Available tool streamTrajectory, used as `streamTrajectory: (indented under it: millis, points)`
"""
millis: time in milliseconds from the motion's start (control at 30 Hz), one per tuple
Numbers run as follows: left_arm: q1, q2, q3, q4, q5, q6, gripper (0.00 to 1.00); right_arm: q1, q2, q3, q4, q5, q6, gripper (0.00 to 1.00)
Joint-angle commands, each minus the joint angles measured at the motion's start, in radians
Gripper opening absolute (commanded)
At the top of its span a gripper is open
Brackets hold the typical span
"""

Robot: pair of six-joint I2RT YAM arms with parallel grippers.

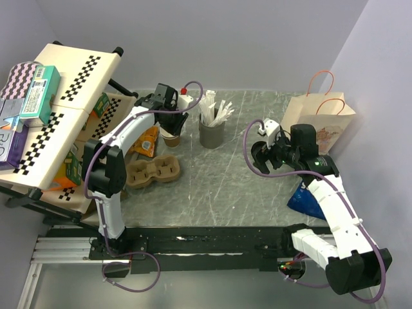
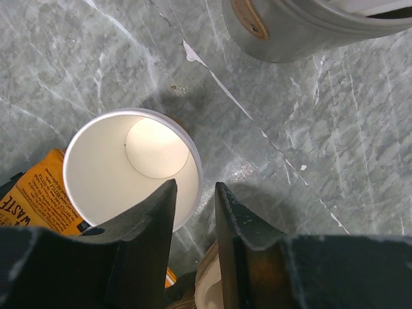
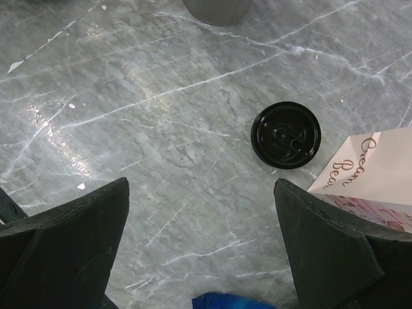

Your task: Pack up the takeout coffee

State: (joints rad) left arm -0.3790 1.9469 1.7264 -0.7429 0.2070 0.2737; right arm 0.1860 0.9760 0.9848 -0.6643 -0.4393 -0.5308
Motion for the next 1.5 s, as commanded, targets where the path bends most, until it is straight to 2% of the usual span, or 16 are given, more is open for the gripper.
streamTrajectory:
  millis: [0,400,567,733,833,933,1267,1400,1467]
  points:
    - [0.0,0.012,0.018,0.036,-0.012,0.025,0.35,0.006,-0.02,-0.005,0.04,-0.012,0.011,0.99]
    - [0.0,0.041,0.035,0.019,0.006,0.027,0.3,0.006,-0.01,-0.011,0.048,-0.003,0.002,0.99]
    - [0.0,0.05,0.044,0.01,0.005,0.032,0.21,0.006,-0.002,-0.008,0.054,-0.003,0.002,0.99]
    - [0.0,0.05,0.056,0.005,0.0,0.03,0.18,0.006,0.007,-0.005,0.058,-0.003,0.002,0.99]
    - [0.0,0.046,0.067,0.004,-0.012,0.035,0.19,0.006,0.01,-0.003,0.061,-0.001,0.002,0.99]
    - [0.0,0.041,0.084,-0.001,-0.02,0.032,0.23,0.006,0.018,0.0,0.065,-0.003,-0.001,0.99]
    - [0.0,0.052,0.104,-0.026,-0.024,0.032,0.22,0.006,0.052,0.017,0.075,-0.012,-0.003,1.0]
    - [0.0,0.058,0.117,-0.045,0.002,0.016,0.32,0.006,0.056,0.022,0.072,-0.01,-0.005,1.0]
    - [0.0,0.057,0.121,-0.047,0.005,0.007,0.33,0.006,0.055,0.017,0.074,-0.012,-0.006,1.0]
